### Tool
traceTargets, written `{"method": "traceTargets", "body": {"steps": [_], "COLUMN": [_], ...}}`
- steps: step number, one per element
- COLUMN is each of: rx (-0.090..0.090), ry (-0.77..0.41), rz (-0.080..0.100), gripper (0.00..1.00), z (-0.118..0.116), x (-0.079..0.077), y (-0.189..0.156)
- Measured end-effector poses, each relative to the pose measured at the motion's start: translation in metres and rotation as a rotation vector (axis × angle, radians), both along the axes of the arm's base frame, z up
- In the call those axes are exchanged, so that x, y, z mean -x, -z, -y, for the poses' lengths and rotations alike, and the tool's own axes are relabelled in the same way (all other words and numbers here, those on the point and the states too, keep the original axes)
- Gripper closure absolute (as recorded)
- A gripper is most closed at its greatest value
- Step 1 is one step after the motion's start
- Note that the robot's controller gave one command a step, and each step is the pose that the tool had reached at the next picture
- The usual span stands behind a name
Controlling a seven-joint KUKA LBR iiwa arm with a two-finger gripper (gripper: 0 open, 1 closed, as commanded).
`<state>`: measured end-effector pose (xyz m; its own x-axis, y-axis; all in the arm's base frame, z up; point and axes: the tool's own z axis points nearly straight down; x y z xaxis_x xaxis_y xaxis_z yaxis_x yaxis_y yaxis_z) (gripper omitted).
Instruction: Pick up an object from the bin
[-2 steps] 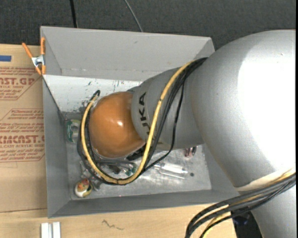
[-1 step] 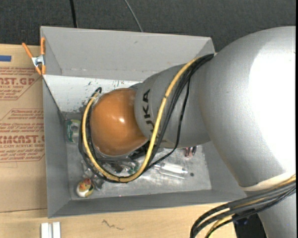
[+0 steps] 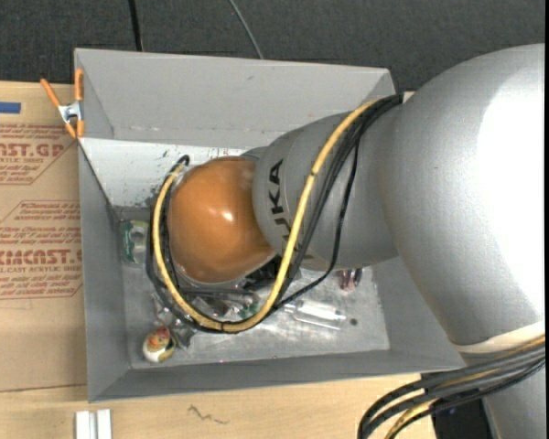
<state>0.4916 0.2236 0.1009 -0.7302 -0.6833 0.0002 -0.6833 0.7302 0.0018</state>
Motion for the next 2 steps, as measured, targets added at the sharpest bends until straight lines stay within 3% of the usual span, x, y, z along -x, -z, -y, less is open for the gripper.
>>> {"method": "traceTargets", "body": {"steps": [2], "rx": [-0.002], "ry": [0.000], "rz": [0.006], "gripper": [1.00], "z": [-0.0010], "x": [-0.0012], "y": [-0.0299]}}
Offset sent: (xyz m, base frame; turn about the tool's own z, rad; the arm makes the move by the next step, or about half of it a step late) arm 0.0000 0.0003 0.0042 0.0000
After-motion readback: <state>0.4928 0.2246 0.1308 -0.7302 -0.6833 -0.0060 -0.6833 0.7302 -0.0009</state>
